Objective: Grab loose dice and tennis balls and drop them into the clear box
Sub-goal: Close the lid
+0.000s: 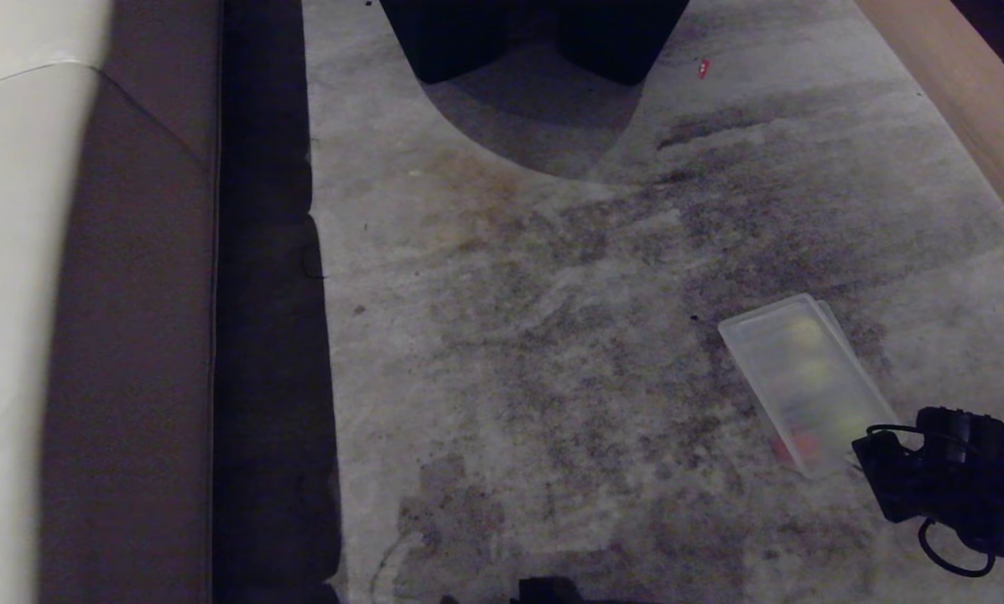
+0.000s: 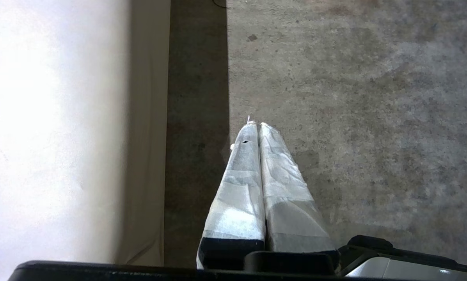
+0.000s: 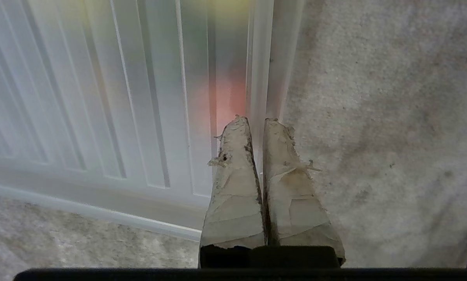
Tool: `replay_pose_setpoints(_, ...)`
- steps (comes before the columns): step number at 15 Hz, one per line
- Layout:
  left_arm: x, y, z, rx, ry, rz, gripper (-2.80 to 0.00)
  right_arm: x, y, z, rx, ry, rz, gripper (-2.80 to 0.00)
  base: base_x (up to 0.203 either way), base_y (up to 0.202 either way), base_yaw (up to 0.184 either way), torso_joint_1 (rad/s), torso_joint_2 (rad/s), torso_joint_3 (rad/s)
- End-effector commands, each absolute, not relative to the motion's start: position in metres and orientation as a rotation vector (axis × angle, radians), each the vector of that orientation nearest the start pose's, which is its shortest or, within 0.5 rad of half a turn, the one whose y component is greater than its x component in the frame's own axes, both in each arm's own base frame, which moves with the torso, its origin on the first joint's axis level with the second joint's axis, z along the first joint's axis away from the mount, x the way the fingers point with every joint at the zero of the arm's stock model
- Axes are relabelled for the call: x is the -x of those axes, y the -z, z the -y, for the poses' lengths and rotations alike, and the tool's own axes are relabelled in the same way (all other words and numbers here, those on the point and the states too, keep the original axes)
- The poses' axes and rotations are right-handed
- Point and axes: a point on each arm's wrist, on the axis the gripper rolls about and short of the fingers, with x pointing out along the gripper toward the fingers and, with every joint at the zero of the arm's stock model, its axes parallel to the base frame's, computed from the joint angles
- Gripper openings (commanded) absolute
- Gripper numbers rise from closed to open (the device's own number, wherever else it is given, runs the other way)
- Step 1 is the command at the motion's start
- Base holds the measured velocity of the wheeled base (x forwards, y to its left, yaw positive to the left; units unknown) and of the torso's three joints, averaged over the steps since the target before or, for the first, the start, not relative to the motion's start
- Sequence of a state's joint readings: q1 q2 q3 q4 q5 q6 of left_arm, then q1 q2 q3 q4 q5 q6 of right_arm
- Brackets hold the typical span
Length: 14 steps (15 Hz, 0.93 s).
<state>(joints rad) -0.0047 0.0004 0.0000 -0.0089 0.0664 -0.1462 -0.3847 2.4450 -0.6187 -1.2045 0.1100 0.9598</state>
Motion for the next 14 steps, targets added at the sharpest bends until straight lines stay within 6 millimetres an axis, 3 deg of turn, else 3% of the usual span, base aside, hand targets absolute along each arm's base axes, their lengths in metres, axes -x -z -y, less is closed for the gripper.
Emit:
replay_pose_setpoints(1,0.023,-0.076,-0.002,0.148,-0.062,0.014,-2.8,-0.317,0.065,0.13,-1.084,0.562,-0.445,-2.8,0.0,0.0,0.0,0.0,0.0,0.0)
replay_pose_setpoints(6,0.023,-0.076,-0.002,0.147,-0.062,0.012,-2.8,-0.312,0.066,0.148,-1.099,0.607,-0.411,-2.8,0.0,0.0,0.0,0.0,0.0,0.0)
replay_pose_setpoints(14,0.023,-0.076,-0.002,0.148,-0.062,0.014,-2.8,-0.316,0.072,0.142,-1.115,0.551,-0.448,-2.8,0.0,0.0,0.0,0.0,0.0,0.0)
